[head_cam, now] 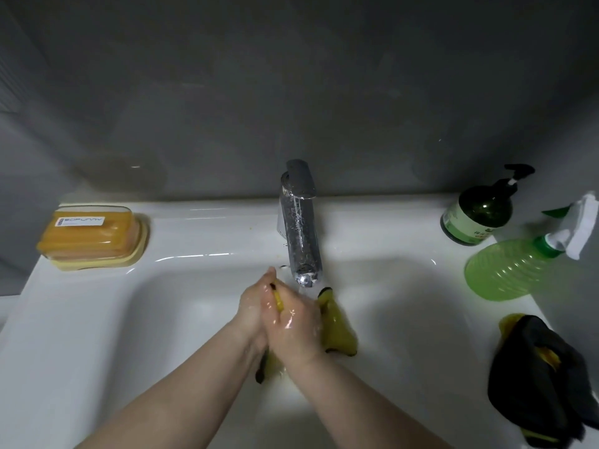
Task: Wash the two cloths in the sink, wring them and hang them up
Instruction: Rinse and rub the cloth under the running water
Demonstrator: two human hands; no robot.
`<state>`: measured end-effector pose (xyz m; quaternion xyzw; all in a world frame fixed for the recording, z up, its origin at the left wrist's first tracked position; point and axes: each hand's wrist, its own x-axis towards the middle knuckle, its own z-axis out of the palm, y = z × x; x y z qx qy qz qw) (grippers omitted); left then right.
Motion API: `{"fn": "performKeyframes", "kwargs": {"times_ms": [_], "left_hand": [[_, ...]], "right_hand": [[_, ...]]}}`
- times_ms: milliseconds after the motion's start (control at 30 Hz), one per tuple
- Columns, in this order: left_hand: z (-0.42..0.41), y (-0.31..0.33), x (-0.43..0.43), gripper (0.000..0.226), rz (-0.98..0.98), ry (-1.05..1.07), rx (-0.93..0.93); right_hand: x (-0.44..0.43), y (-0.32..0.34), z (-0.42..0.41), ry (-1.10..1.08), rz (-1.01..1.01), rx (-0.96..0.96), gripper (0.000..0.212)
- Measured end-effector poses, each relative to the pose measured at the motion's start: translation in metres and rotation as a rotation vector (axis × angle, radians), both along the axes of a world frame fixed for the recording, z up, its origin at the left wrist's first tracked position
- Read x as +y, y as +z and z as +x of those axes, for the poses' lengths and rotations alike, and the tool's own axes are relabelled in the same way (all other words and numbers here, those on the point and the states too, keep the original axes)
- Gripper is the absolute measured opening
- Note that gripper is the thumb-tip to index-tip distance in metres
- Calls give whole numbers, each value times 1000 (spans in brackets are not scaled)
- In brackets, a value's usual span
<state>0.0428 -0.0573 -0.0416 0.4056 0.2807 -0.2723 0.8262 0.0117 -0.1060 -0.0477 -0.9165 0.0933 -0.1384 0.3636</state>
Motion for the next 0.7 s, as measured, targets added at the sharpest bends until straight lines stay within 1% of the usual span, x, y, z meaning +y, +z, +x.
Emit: {"fn": "performKeyframes", "kwargs": {"times_ms": [33, 100, 133, 167, 233, 267, 300, 333, 367, 400, 467, 500, 567, 667, 700], "left_hand": [[-2, 0, 1, 48, 40, -15, 6], [-6, 2, 8, 45, 63, -59, 47], [-6, 3, 15, 46, 74, -98, 28], [-4, 4, 26, 44, 128, -172, -20], [4, 3, 51, 35, 347, -424, -186], [8, 2, 61, 38, 493, -586, -266], [11, 2, 68, 35, 641, -751, -329], [14, 1, 72, 26, 754, -873, -372], [16, 3, 73, 19, 819, -929, -401], [18, 3, 73, 16, 806, -925, -414], [22, 5, 76, 19, 580, -775, -371], [24, 6, 78, 18, 473, -696, -356], [26, 10, 82, 17, 359, -601, -363], [25, 19, 82, 18, 296, -513, -407], [24, 22, 82, 20, 275, -484, -415]], "right_hand": [[-5, -1, 6, -23, 75, 70, 39], [-35, -13, 19, -140, 195, 290, 33], [-53, -19, 23, -166, 245, 349, 32], [-68, -21, 27, -158, 288, 386, 34], [-87, -14, 32, -163, 386, 413, 45], [-93, -12, 33, -158, 445, 418, 50], [-101, -10, 35, -136, 497, 419, 51], [-106, -8, 36, -94, 541, 428, 49], [-109, -5, 36, -32, 561, 442, 45], [-112, -3, 35, 46, 562, 466, 39], [-115, 1, 33, 216, 505, 565, 19], [-117, 3, 33, 306, 456, 618, 14], [-124, 3, 32, 436, 291, 705, 20], [-137, -3, 33, 529, -134, 790, 34], [-142, -6, 31, 539, -223, 817, 36]]}}
